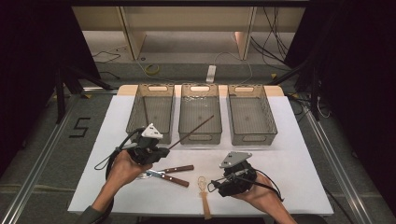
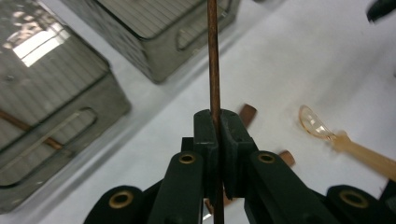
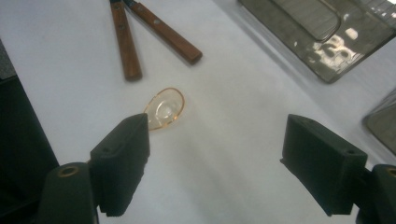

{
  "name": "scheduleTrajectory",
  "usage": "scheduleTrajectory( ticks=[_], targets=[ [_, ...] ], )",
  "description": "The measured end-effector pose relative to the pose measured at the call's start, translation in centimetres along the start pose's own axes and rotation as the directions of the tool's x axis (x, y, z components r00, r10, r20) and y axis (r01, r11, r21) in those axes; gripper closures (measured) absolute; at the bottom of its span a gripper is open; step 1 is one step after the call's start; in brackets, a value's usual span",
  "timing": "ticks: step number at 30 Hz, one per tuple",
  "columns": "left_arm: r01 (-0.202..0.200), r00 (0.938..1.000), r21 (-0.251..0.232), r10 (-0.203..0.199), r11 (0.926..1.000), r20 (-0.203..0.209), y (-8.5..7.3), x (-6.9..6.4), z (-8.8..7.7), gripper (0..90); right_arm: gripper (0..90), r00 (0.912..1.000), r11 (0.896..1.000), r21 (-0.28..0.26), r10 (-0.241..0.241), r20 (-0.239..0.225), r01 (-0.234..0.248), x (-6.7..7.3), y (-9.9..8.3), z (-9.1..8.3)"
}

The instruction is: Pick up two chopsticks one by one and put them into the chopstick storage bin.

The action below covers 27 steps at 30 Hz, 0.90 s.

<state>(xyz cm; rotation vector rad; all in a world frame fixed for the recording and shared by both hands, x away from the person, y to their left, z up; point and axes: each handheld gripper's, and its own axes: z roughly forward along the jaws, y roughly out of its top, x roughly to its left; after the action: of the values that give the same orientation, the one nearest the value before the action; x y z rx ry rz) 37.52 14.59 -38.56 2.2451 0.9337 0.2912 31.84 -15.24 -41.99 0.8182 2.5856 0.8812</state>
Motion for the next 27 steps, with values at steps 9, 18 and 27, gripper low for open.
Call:
scheduleTrajectory(
  ticks=[9,18,27],
  targets=[
    [0.125,0.99,-0.072,-0.129,0.9896,-0.057,1.2,3.6,-1.0,85.8,23.7,0.9997,1.0,0.002,0.021,-0.014,-0.021,-0.1,-0.9,-0.1],
    [0.201,0.9683,-0.103,-0.214,0.9742,-0.13,1.6,6.9,-1.1,85.8,23.4,0.9986,0.999,-0.005,0.037,-0.037,-0.037,-0.1,-1.5,-0.3],
    [0.262,0.9405,-0.107,-0.278,0.9593,-0.195,2.5,9.8,-0.3,85.8,23.4,0.9971,0.999,-0.008,0.045,-0.062,-0.045,-0.1,-1.6,-0.4]
  ],
)
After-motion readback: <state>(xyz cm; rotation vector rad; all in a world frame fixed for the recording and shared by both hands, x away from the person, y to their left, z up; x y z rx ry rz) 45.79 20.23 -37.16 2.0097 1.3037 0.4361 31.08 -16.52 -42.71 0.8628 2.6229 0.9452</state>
